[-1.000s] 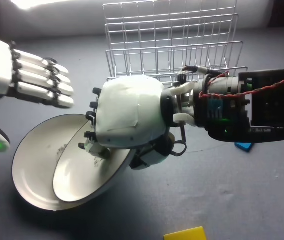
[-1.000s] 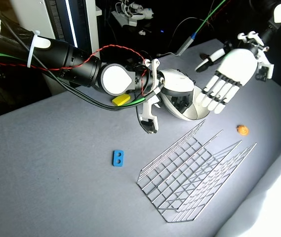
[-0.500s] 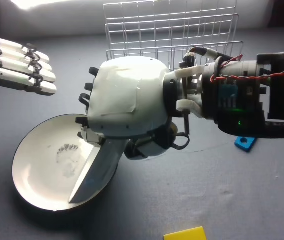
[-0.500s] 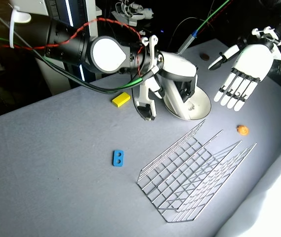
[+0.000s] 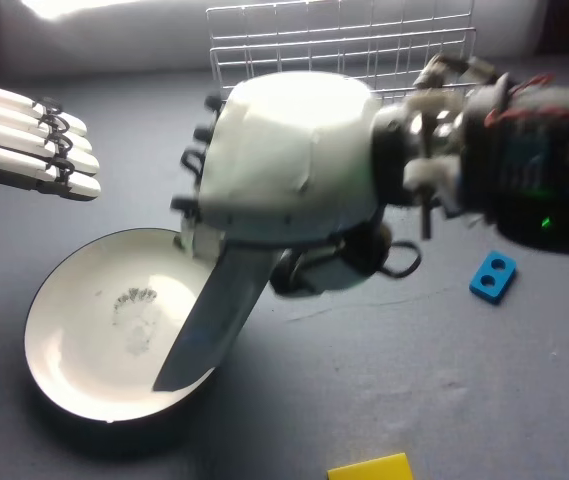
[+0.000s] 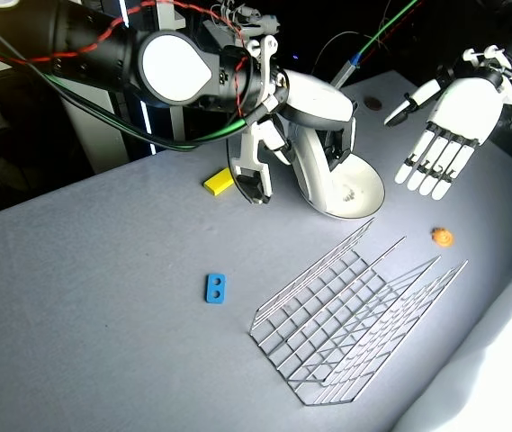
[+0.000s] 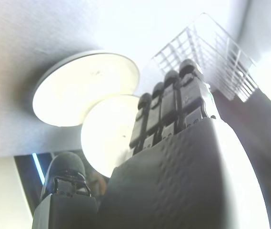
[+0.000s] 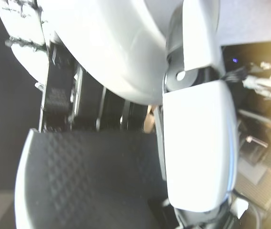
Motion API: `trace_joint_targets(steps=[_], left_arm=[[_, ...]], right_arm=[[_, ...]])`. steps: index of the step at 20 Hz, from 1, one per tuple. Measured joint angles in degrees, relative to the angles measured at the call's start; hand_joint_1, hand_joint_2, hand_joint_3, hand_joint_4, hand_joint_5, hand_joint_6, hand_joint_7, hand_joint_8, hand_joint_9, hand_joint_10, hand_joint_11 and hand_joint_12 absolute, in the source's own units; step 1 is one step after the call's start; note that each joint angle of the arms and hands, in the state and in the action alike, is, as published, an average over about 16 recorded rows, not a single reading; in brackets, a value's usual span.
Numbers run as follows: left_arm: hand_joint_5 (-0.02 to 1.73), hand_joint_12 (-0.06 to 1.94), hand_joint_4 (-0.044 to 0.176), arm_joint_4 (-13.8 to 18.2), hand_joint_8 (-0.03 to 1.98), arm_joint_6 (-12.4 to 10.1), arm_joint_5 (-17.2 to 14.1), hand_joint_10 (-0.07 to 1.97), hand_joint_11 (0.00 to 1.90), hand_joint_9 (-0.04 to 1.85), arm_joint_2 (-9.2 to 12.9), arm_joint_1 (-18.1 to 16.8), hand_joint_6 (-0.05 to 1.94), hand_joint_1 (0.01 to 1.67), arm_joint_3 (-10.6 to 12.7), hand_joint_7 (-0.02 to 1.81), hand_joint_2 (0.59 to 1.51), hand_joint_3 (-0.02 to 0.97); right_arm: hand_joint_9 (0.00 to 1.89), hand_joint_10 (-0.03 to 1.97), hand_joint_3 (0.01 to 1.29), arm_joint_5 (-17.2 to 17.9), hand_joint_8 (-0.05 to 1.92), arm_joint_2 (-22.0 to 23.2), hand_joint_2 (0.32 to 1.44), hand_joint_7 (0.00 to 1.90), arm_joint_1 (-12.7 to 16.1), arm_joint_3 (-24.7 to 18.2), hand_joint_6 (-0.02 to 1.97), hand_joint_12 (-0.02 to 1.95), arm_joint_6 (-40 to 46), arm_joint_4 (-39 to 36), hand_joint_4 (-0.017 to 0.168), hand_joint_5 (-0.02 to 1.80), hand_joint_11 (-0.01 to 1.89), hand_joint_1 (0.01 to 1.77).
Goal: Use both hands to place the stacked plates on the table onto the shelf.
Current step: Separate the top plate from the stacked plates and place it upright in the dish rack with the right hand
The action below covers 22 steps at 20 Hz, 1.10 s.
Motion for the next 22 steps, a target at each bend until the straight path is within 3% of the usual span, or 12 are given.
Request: trace_joint_targets(steps=[14,17,22], left_arm=[[0.02,0.0,0.003,0.7,-0.01,1.1,-1.3,0.01,0.02,0.02,0.0,2.0,0.0,0.02,-0.1,0.02,1.161,0.019],[0.02,0.0,0.003,0.9,-0.01,1.7,-1.9,0.01,0.02,0.02,0.0,2.6,0.0,0.02,-0.2,0.02,1.162,0.02],[0.02,0.0,0.002,1.6,-0.01,3.0,-3.1,0.01,0.02,0.02,0.0,3.3,0.01,0.02,-0.6,0.01,1.164,0.019]], right_arm=[[1.12,0.81,0.01,4.6,0.71,10.6,0.95,1.12,7.2,-2.2,0.92,1.1,39.3,-15.1,0.004,0.97,0.97,1.32],[1.09,0.96,0.01,4.6,0.72,12.4,0.95,1.1,8.3,-2.0,0.92,1.13,45.2,-16.1,0.002,0.95,0.96,1.34],[1.08,1.02,0.01,3.5,0.76,15.0,0.96,1.08,9.6,-1.0,0.92,1.18,51.7,-16.2,-0.002,0.93,0.96,1.36]])
